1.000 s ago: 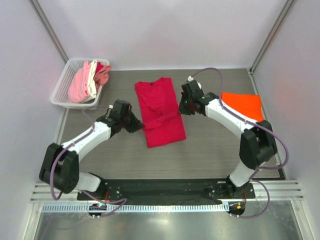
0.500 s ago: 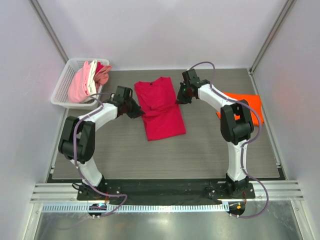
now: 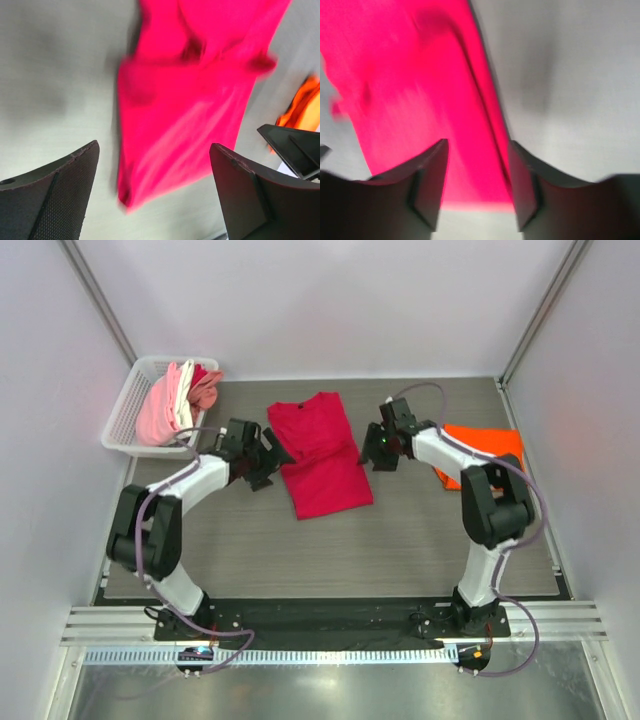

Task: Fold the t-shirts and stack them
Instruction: Fold the tshirt

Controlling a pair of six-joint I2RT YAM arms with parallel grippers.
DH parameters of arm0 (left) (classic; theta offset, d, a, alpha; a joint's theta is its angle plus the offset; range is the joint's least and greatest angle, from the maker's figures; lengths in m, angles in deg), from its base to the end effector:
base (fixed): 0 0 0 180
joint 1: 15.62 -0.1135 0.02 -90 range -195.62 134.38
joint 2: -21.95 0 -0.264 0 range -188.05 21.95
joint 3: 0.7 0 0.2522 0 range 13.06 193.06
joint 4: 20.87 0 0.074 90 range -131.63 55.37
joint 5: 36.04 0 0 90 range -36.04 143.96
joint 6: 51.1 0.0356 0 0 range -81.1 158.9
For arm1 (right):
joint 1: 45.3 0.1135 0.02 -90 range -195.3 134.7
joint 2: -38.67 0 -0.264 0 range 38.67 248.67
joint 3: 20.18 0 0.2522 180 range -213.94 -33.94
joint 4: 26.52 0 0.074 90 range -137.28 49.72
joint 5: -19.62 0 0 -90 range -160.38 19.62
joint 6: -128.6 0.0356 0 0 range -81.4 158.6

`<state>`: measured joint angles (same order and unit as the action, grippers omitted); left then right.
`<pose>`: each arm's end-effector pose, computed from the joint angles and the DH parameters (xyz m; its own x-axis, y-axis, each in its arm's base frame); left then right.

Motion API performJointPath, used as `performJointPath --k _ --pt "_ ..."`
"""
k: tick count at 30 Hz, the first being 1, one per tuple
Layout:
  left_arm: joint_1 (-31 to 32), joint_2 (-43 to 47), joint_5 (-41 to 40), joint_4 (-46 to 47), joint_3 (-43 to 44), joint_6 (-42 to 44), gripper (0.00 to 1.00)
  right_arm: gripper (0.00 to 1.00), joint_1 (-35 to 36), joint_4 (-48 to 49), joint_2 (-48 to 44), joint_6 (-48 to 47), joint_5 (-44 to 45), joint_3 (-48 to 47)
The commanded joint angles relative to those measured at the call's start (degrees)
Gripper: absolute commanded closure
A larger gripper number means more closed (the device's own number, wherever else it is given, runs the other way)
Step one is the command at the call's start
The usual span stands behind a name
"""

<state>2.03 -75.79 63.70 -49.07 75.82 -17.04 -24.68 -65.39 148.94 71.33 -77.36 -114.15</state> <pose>0.3428 -0.1154 0.2010 -0.7398 -0.6215 -0.2579 -0.3735 0.6981 -0.6109 0.3878 0.1505 0.2006 -0.8704 0.2459 -0.4265 0.0667 0.9172 0.3927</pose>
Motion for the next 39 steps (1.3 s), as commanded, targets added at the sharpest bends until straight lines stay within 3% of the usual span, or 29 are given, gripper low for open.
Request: performJointPath --k 1,5,9,17,21,24,25,26,29,39 --pt "2.5 9.5 -1.1 0.5 -6.1 1.5 0.11 0.48 0.0 3.8 -11.4 -1.1 -1.0 9.2" --pt "6.6 15.4 -1.5 1.5 -14.6 0.1 0.22 0.51 0.0 5.9 -16.2 -2.1 -4.3 19.2" --pt "9.9 20.6 -1.9 4.8 -20.6 -2.2 0.31 0.55 0.0 7.3 -17.8 -2.5 -6.7 23.2" --pt "13.5 17.1 -3.1 6.9 -22.7 -3.3 0.42 0.54 0.0 9.6 -12.8 -2.7 -8.0 24.0" --pt "14.1 14.9 -3.3 8.5 -22.6 -3.7 0.43 0.55 0.1 11.7 -9.6 -2.4 -8.7 24.4" --pt "14.2 13.2 -3.5 9.2 -22.4 -3.9 0.46 0.63 0.1 12.3 -7.6 -2.4 -8.0 24.9" --pt "14.3 12.7 -3.4 9.7 -22.3 -4.1 0.53 0.67 0.1 12.6 -7.4 -2.3 -8.1 25.4" --pt "14.4 12.1 -3.5 9.9 -22.5 -4.1 0.55 0.76 0.1 12.9 -7.3 -2.3 -8.1 25.8" --pt "14.6 11.2 -3.9 10.4 -22.7 -4.3 0.57 0.9 0.1 13.9 -7.5 -2.1 -8.3 26.6" --pt "14.6 6.6 -7.3 14.2 -22.7 -7.2 0.53 0.94 0.2 15.1 -9.4 -2.1 -8.7 28.0"
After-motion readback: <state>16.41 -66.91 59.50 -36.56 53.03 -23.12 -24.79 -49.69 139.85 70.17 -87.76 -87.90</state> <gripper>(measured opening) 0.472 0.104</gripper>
